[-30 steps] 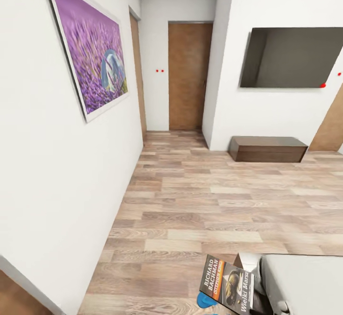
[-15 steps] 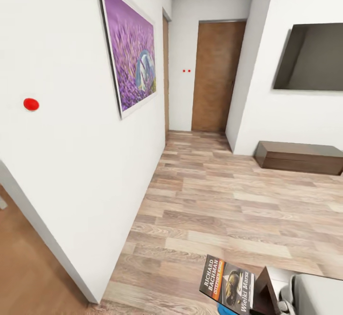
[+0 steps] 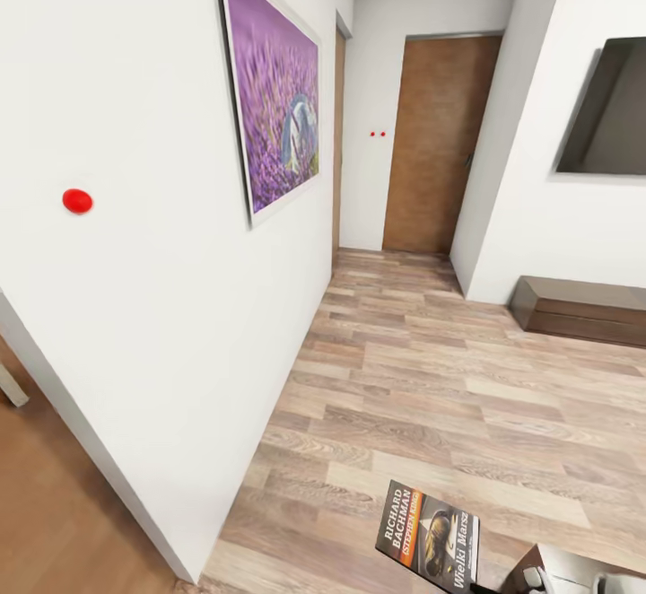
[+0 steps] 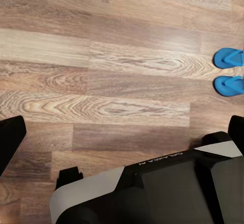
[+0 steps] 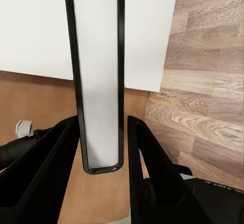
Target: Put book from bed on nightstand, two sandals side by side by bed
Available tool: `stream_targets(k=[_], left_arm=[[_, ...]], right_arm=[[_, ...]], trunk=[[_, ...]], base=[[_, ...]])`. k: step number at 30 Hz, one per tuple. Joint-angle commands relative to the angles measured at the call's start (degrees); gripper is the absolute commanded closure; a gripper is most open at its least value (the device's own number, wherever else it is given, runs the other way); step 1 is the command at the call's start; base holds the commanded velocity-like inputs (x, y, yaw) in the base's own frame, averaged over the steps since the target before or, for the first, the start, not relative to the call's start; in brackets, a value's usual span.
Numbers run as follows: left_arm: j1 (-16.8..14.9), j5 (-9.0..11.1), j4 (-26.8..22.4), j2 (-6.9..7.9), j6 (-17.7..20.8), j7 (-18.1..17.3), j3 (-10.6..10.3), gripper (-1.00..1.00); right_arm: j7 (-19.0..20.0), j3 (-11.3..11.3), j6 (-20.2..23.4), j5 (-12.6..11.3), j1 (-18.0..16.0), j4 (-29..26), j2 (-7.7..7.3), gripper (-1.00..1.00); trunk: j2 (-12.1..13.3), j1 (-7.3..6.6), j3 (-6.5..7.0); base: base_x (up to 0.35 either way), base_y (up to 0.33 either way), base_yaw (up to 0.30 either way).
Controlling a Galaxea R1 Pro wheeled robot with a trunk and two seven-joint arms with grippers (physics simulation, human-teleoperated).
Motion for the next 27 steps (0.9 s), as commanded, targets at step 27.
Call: stream_targets(k=[27], left_arm=[[-0.1,0.6,0.1,0.01,-0.2,-0.2,-0.5,-1.00]], right_arm=[[0.2,0.0,0.6,-0.5,-0.1,0.0,-0.01,1.00]], trunk=[[-0.1,0.07,-0.12]], base=[[0.323,0.048,0.000]])
